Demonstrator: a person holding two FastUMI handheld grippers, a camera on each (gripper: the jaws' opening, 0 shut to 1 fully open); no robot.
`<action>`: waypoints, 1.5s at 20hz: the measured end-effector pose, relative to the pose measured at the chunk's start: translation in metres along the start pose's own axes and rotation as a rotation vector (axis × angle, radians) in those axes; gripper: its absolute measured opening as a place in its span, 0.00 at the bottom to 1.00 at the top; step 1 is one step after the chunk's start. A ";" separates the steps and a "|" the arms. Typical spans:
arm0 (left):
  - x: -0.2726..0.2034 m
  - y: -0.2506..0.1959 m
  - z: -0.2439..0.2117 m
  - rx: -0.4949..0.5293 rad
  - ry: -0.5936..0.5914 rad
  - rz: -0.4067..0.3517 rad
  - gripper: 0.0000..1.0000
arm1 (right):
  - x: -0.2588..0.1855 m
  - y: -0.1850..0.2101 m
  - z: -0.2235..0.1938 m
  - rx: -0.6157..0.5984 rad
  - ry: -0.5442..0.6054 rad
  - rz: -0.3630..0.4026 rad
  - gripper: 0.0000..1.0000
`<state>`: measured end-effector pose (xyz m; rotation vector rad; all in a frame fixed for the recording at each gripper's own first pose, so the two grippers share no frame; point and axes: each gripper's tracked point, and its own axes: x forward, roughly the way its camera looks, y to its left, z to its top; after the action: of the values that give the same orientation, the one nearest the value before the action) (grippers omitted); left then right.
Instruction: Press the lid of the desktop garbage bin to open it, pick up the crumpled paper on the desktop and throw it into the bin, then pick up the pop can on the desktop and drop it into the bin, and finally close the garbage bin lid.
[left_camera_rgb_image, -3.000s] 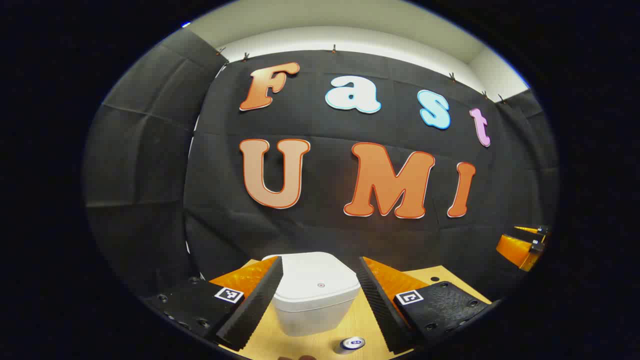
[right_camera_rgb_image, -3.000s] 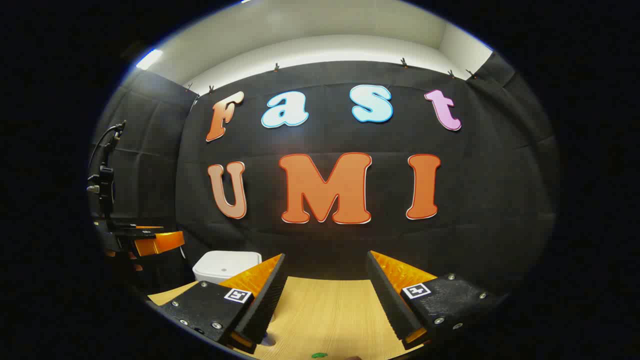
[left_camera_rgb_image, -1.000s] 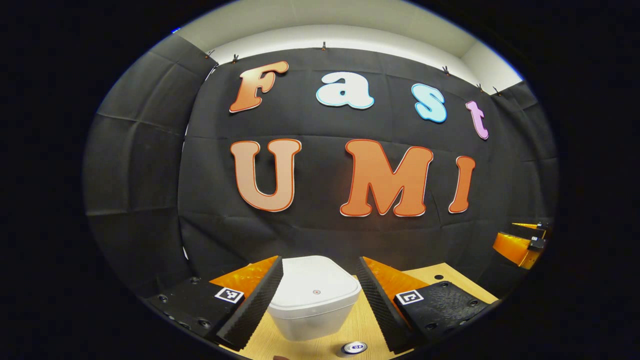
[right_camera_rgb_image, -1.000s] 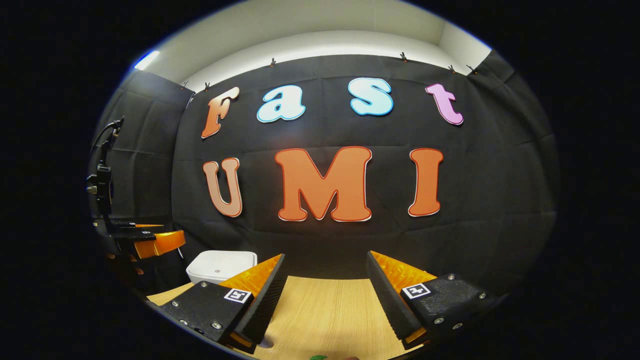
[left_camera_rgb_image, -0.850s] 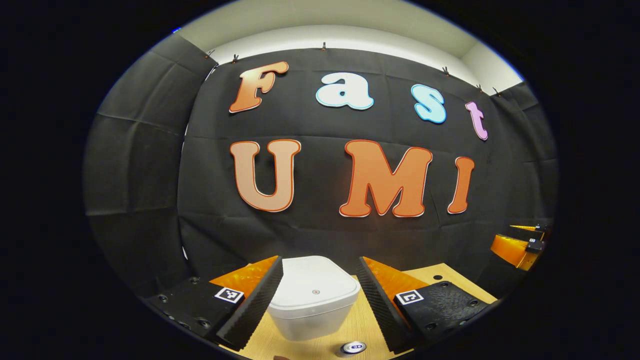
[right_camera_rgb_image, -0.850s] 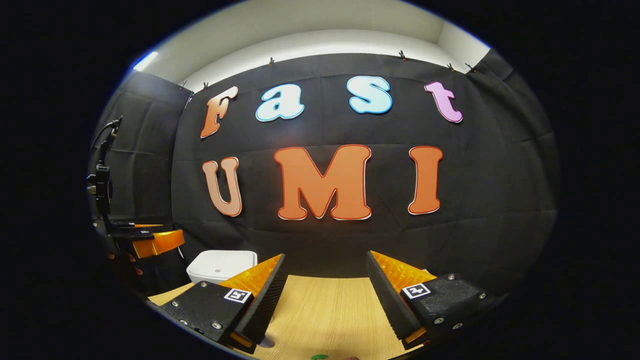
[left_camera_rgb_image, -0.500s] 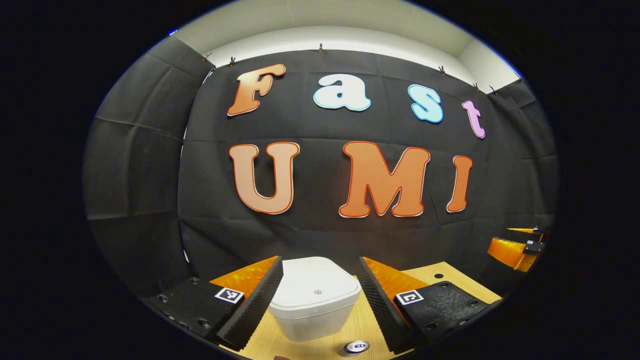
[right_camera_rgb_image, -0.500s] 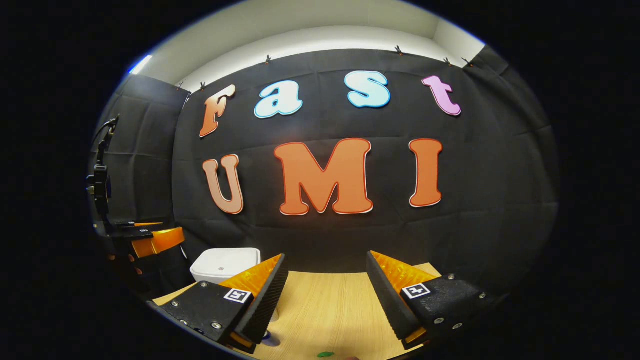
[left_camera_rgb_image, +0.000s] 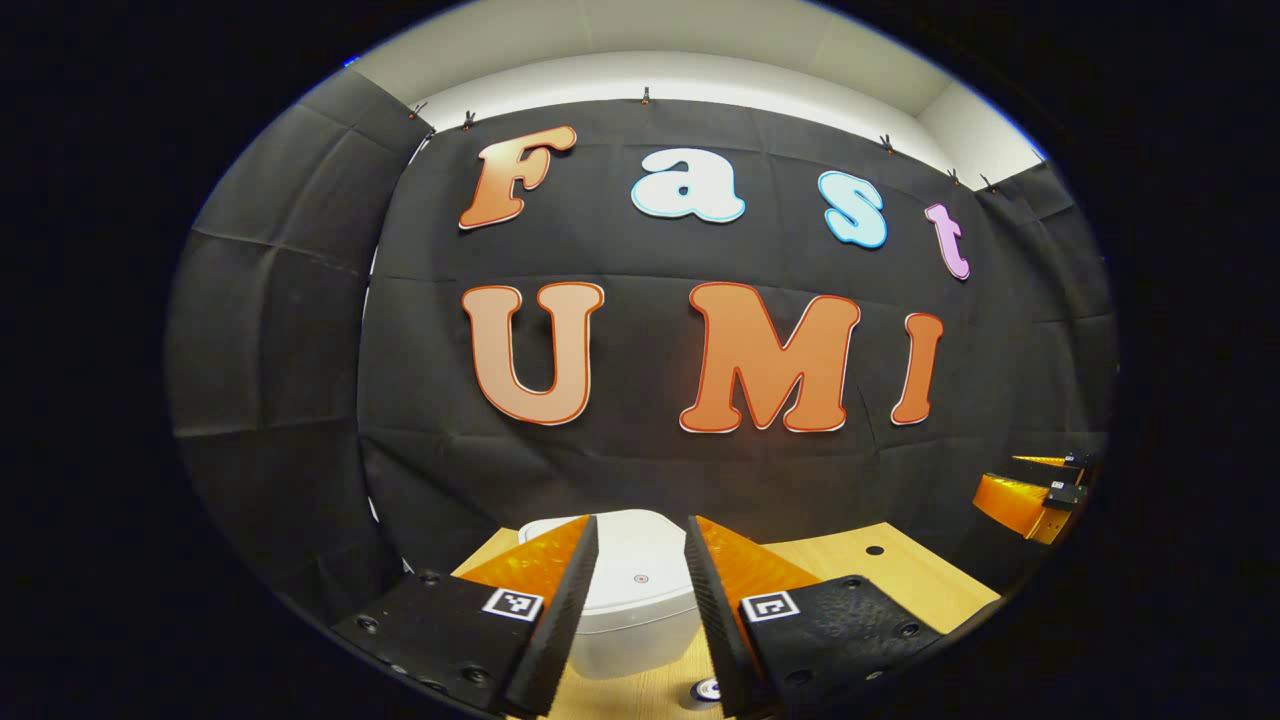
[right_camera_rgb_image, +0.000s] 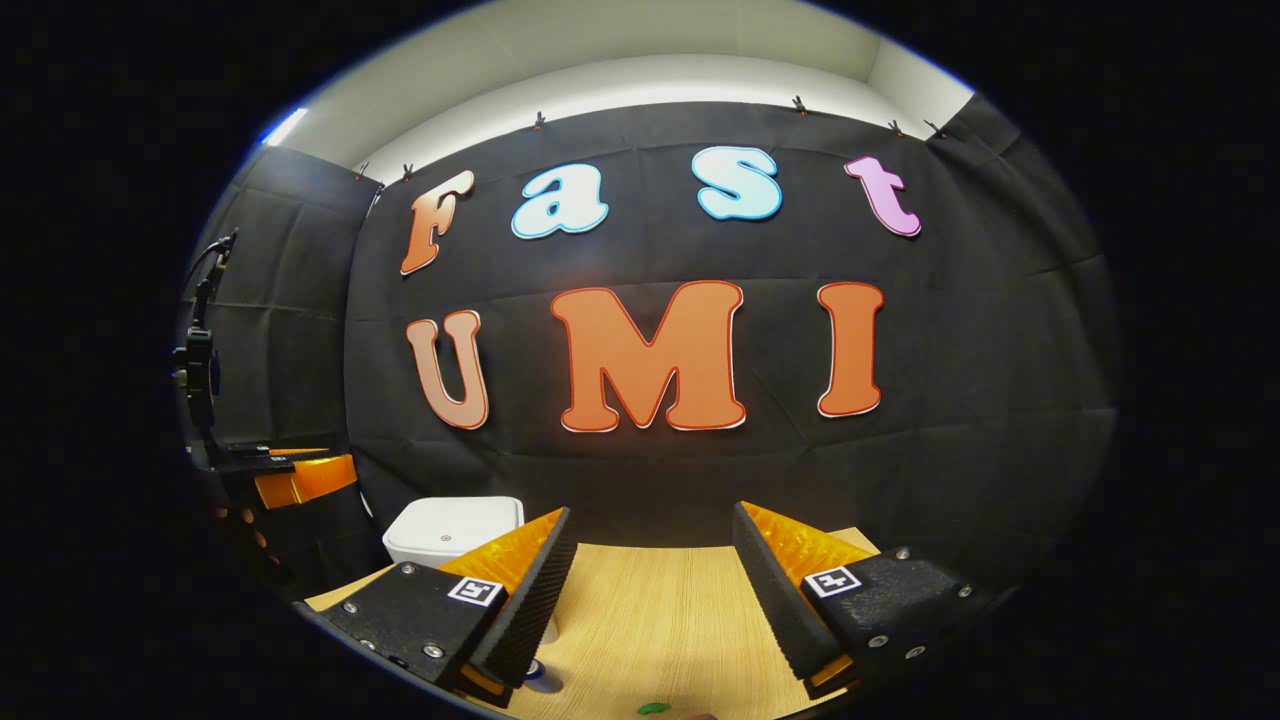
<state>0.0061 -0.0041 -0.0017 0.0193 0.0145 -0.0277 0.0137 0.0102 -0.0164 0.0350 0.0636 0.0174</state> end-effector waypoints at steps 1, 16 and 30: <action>-0.003 0.000 0.000 0.005 0.004 0.001 0.48 | 0.000 0.001 0.001 -0.001 -0.001 0.001 0.93; 0.047 0.005 -0.019 0.012 0.206 -0.105 0.00 | -0.008 -0.002 0.004 -0.012 -0.003 0.002 0.93; 0.131 0.000 -0.101 0.024 0.521 -0.196 0.00 | -0.015 -0.041 -0.010 0.012 0.029 -0.095 0.94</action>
<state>0.1353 -0.0063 -0.1043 0.0488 0.5371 -0.2180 -0.0008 -0.0309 -0.0268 0.0441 0.0943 -0.0777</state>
